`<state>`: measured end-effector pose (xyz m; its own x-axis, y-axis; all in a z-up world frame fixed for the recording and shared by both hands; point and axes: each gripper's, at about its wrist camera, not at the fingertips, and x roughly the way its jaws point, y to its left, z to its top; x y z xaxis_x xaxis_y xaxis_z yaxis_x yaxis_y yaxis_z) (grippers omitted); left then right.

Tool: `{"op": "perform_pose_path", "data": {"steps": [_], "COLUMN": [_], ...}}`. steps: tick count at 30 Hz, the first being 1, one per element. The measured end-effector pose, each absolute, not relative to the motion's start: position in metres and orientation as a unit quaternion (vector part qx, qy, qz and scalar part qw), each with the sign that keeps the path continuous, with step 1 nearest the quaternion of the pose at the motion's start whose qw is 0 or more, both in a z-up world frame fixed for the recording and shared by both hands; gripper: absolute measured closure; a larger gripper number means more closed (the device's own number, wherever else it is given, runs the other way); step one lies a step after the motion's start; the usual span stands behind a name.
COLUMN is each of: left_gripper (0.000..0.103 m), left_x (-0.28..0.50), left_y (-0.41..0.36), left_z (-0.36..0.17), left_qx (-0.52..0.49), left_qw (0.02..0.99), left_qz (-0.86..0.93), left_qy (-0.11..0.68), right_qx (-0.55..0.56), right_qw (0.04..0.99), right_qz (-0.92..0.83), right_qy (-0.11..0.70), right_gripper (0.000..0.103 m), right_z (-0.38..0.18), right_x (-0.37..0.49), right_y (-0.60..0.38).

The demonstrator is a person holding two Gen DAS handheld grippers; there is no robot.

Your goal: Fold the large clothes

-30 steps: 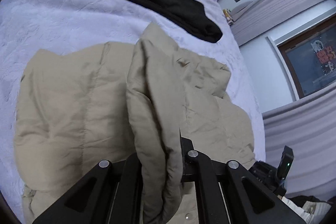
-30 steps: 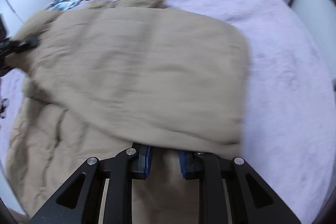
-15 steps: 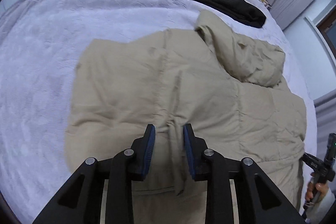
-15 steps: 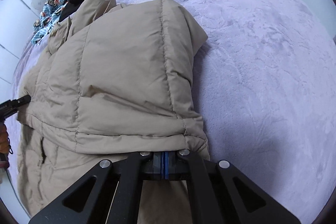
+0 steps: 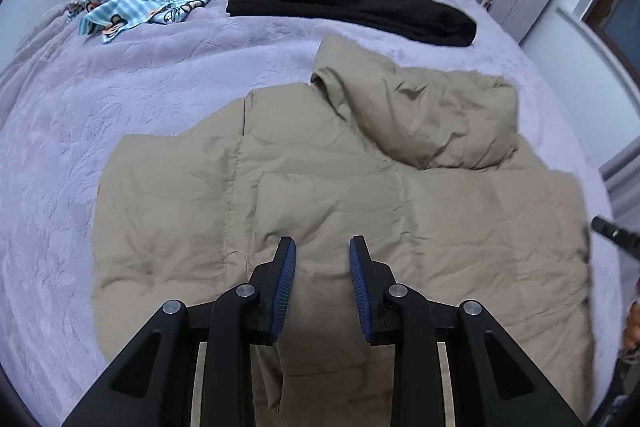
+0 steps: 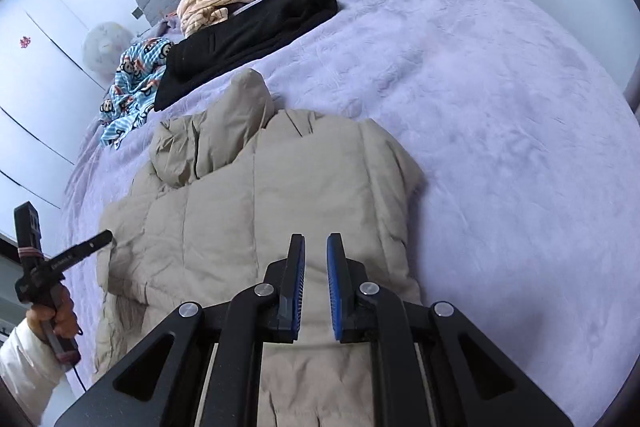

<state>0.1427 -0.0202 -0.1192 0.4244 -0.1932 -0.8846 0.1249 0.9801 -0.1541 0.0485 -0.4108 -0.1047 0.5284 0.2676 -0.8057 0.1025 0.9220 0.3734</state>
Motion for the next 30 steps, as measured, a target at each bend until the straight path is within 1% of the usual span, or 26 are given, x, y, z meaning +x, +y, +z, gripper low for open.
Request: {"op": "perform_pose_path", "data": {"steps": [4, 5, 7, 9, 12, 14, 17, 21, 24, 26, 30], "left_gripper": [0.073, 0.073, 0.073, 0.073, 0.073, 0.073, 0.073, 0.073, 0.073, 0.073, 0.073], "left_x": [0.153, 0.155, 0.157, 0.155, 0.148, 0.137, 0.12, 0.104, 0.097, 0.095, 0.087], "left_y": [-0.032, -0.034, -0.038, -0.039, -0.03, -0.023, -0.016, -0.015, -0.01, -0.011, -0.014], "left_z": [-0.142, -0.144, -0.146, -0.142, -0.127, -0.115, -0.106, -0.121, -0.128, -0.124, -0.113], "left_qx": [-0.03, -0.028, -0.02, -0.017, -0.02, -0.02, -0.013, 0.018, 0.005, 0.005, 0.015], "left_qw": [0.846, 0.847, 0.848, 0.846, 0.847, 0.851, 0.851, 0.84, 0.835, 0.834, 0.832], "left_qz": [-0.096, -0.099, -0.102, -0.098, -0.089, -0.09, -0.093, -0.079, -0.071, -0.063, -0.05], "left_qy": [0.524, 0.521, 0.52, 0.524, 0.524, 0.516, 0.517, 0.537, 0.546, 0.548, 0.553], "right_qx": [0.167, 0.167, 0.179, 0.184, 0.183, 0.164, 0.132, 0.092, 0.07, 0.072, 0.112], "right_qw": [0.849, 0.844, 0.837, 0.84, 0.838, 0.841, 0.853, 0.861, 0.856, 0.85, 0.848], "right_qz": [0.009, -0.003, -0.007, -0.011, -0.019, -0.02, -0.017, -0.011, -0.013, -0.016, -0.025], "right_qy": [0.502, 0.51, 0.517, 0.511, 0.513, 0.514, 0.504, 0.5, 0.512, 0.521, 0.517], "right_gripper": [0.091, 0.095, 0.096, 0.096, 0.096, 0.091, 0.09, 0.09, 0.091, 0.091, 0.089], "right_z": [-0.139, -0.154, -0.175, -0.184, -0.178, -0.166, -0.146, -0.133, -0.139, -0.142, -0.129], "right_x": [0.09, 0.096, 0.101, 0.102, 0.1, 0.095, 0.072, 0.035, 0.018, 0.014, 0.002], "right_y": [-0.405, -0.408, -0.415, -0.42, -0.42, -0.417, -0.41, -0.396, -0.39, -0.393, -0.404]}}
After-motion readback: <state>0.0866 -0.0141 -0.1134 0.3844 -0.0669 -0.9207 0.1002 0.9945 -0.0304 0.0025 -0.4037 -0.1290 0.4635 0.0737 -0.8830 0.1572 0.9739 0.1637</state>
